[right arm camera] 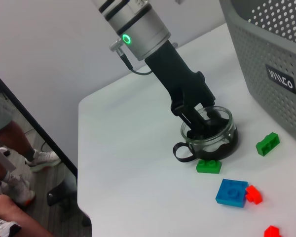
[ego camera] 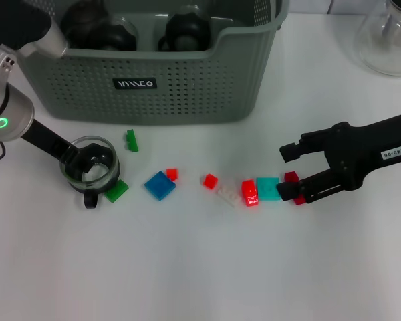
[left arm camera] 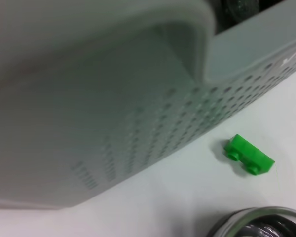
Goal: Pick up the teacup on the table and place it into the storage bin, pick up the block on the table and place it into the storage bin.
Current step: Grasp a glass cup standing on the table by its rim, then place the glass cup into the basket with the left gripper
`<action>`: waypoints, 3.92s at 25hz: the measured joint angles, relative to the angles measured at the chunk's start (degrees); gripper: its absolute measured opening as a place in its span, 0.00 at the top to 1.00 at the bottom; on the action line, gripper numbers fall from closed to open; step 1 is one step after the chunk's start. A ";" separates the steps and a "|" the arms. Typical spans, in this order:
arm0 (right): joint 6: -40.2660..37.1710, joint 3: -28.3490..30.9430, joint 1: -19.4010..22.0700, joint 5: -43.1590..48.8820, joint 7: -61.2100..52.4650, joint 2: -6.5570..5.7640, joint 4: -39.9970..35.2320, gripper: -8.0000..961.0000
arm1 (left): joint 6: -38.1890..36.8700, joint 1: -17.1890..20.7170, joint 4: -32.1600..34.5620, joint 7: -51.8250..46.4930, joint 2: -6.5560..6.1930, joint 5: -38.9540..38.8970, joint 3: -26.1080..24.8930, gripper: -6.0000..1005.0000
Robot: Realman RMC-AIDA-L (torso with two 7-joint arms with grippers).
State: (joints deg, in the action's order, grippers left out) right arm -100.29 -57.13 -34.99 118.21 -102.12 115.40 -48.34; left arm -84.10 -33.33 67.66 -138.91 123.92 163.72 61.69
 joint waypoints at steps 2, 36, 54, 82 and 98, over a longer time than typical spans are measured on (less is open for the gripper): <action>0.00 0.00 -0.08 0.00 0.00 0.00 0.00 0.05 | 0.74 0.12 0.00 -0.26 0.00 0.02 0.43 0.45; -0.05 1.91 0.10 0.00 -0.63 -0.88 0.00 0.05 | -30.22 1.71 25.02 9.22 -0.92 -40.70 -13.44 0.95; 0.11 2.37 -1.07 0.00 -2.04 -0.70 0.71 0.05 | 13.49 -26.86 -11.37 0.52 -8.43 -13.93 -12.72 0.94; 0.27 2.22 -0.62 0.00 -2.12 -0.35 1.58 0.05 | 33.87 -30.95 -30.74 -3.56 -6.67 -0.02 -6.23 0.94; 0.27 2.11 -0.58 0.00 -1.78 -0.35 1.58 0.05 | 33.96 -29.19 -29.52 -3.26 -6.05 0.00 -6.23 0.86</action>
State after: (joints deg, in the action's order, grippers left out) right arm -100.01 -55.01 -35.57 118.21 -103.91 115.05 -46.76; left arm -50.14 -62.52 38.14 -142.17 117.87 163.73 55.46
